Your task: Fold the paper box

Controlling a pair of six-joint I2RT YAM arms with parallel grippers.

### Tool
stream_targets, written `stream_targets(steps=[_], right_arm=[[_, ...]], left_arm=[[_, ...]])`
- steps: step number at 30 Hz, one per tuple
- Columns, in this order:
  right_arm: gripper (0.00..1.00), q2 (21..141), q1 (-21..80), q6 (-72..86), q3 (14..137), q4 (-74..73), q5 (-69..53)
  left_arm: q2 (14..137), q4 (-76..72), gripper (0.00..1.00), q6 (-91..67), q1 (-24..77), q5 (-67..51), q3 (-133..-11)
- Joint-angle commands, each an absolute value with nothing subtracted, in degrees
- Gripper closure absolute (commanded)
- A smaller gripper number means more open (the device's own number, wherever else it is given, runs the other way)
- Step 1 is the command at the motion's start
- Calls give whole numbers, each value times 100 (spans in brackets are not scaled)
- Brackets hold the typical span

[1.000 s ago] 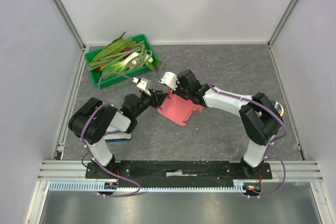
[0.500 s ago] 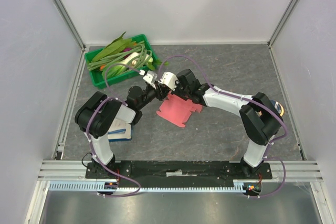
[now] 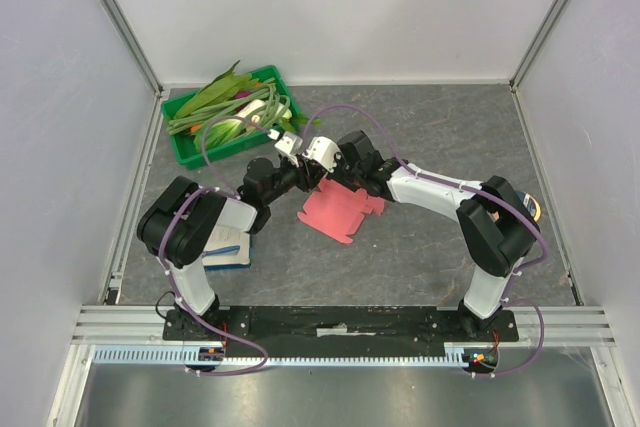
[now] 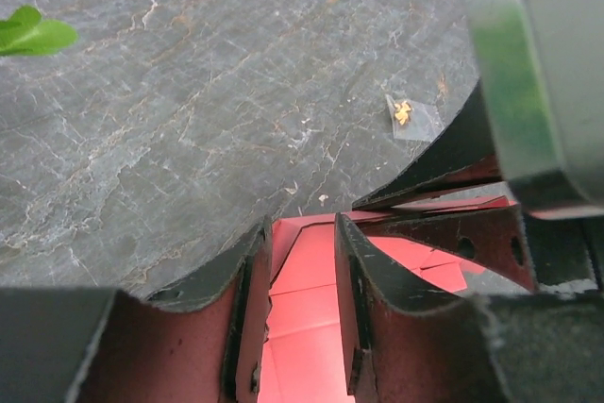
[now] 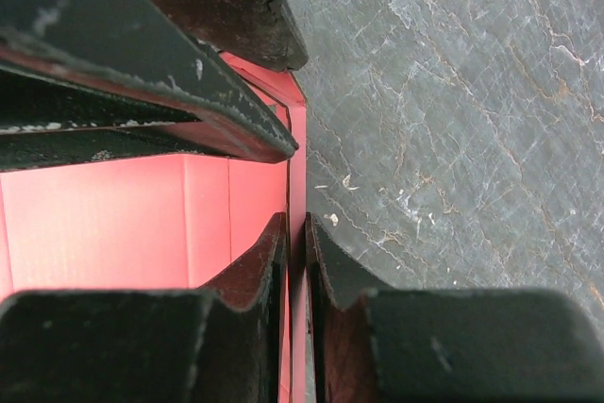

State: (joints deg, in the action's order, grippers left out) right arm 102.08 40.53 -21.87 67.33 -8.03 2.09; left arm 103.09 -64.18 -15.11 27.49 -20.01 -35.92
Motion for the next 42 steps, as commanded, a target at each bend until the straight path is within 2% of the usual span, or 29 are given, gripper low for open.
stream_targets(steps=[1, 10, 14, 23, 29, 31, 32, 33, 34, 35, 37, 41, 42], right_arm=[[82, 10160, 4034, -2083, 6864, -888, 9], [82, 10213, 4017, -2057, 6970, -976, -211], [81, 10152, 4017, -2065, 6935, -967, -114], [81, 10169, 3955, -2057, 6970, -949, -185], [80, 10160, 3955, -1960, 6961, -949, -167], [78, 10143, 3955, -1925, 6961, -941, -167], [77, 10134, 3946, -1881, 6944, -906, -150], [75, 10134, 3946, -1855, 6943, -879, -123], [73, 10116, 3946, -1828, 6935, -862, -106], [71, 10108, 3946, -1759, 6943, -827, -88], [60, 10090, 3946, -1636, 6952, -800, 87], [44, 9967, 3946, -1013, 7127, -1062, 763], [43, 9941, 3946, -645, 7215, -1264, 1217]], left_arm=[[10169, -5996, 60, -1547, 2760, -2048, -3849], [10213, -5203, 62, -1407, 2760, -1802, -4280], [10161, -4861, 69, -1222, 2760, -1793, -4377], [10019, -4887, 64, -1090, 2769, -1881, -4016], [10073, -4641, 65, -1028, 2804, -1732, -4131], [10055, -4475, 69, -1020, 2830, -1627, -4157], [10020, -4387, 76, -1011, 2847, -1556, -4218], [10011, -4325, 79, -976, 2874, -1469, -4219], [9985, -4333, 87, -958, 2944, -1259, -4201], [9967, -4411, 89, -923, 2970, -1170, -4097], [9906, -4858, 96, -932, 3058, -994, -3930], [9844, -5324, 98, -932, 3190, -633, -3569], [9800, -5439, 98, -940, 3217, -546, -3490]])
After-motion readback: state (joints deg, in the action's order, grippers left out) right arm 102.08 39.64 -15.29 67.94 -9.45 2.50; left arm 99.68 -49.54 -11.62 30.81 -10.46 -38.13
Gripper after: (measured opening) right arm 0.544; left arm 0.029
